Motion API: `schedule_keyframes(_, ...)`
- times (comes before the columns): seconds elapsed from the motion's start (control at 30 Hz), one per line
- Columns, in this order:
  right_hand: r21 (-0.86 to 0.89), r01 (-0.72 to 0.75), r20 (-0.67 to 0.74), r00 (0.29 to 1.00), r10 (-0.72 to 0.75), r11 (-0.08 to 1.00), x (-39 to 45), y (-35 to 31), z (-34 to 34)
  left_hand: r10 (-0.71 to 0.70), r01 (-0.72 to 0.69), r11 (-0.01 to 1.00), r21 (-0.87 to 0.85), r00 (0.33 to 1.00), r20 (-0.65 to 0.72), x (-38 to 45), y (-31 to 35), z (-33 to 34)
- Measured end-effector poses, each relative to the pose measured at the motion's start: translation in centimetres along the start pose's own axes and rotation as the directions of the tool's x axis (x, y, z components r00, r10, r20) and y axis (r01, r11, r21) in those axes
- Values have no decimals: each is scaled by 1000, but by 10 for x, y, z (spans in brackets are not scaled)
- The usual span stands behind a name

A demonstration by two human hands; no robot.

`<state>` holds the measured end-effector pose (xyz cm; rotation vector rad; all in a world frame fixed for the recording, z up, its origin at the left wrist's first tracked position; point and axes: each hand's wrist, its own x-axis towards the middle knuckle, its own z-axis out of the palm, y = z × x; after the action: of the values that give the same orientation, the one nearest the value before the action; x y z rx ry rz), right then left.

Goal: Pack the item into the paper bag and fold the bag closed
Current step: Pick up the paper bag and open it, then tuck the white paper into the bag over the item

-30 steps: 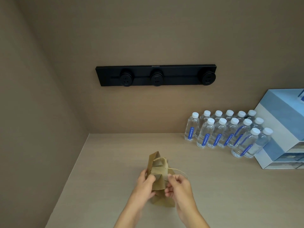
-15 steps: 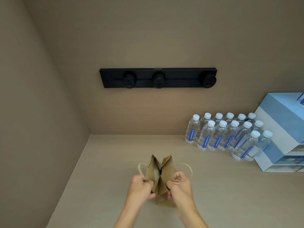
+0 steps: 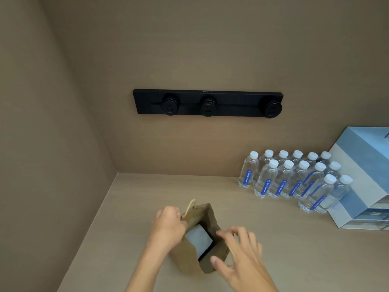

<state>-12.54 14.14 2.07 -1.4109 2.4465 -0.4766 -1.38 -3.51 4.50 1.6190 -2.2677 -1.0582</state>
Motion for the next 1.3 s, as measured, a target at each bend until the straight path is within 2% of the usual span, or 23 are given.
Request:
schedule_keyframes(0.07,-97,50,124,992,-37,994,4,5,-2,126,-132,991,-28,981,-146,-4,-1,3)
schedule_keyframes(0.13,-96,76,233,971,-52,992,6,10,-3,231,-262,957,-123,948,-220,-11,-3,9)
schedule_keyframes(0.2,98,-10,194,981,-9,995,5,9,-2,297,-333,930,-155,930,-215,-12,-8,17)
schedule_keyframes(0.27,206,-105,78,993,91,973,5,1,-3,369,-387,919,-75,912,-177,-12,-16,25)
schedule_keyframes(0.33,216,-164,-15,985,171,963,11,-7,-3,361,-371,928,-39,920,-148,-13,-20,32)
schedule_keyframes(0.47,163,-178,-117,973,198,970,27,-19,-5,156,-155,987,37,987,-40,-19,-12,40)
schedule_keyframes(0.57,132,-219,-46,973,227,967,31,-17,-7,116,-112,991,80,992,-50,-22,-14,35)
schedule_keyframes(0.7,110,-261,-10,965,264,959,26,-3,-15,118,-121,988,93,992,43,-19,-27,27)
schedule_keyframes(0.77,33,-250,11,968,250,968,20,-2,-22,150,-156,986,49,982,114,-21,-28,31)
schedule_keyframes(0.8,-40,-190,-6,982,190,981,17,-1,-24,169,-174,984,23,975,147,-23,-27,33)
schedule_keyframes(0.87,-173,39,-25,999,-44,984,15,-1,-30,187,-188,982,-10,964,192,-24,-24,37)
schedule_keyframes(0.93,-97,216,43,976,-213,972,17,-8,-40,186,-189,982,-7,960,207,-26,-21,39)
schedule_keyframes(1.0,-43,387,176,910,-375,921,22,-11,-46,180,-183,983,-6,961,211,-26,-22,39)
schedule_keyframes(1.03,-96,466,290,858,-423,879,27,-14,-46,180,-182,983,-12,960,214,-26,-22,38)
schedule_keyframes(1.07,-194,525,400,814,-422,829,33,-17,-45,184,-183,983,-22,959,214,-28,-22,38)
schedule_keyframes(1.13,-351,503,578,780,-240,790,50,-23,-36,198,-191,980,-55,957,212,-34,-21,37)
schedule_keyframes(1.2,-479,506,687,725,-53,718,66,-28,-17,214,-205,977,-63,951,225,-41,-18,38)
schedule_keyframes(1.3,-520,590,786,613,76,617,76,-29,13,236,-230,972,-52,936,261,-46,-16,39)
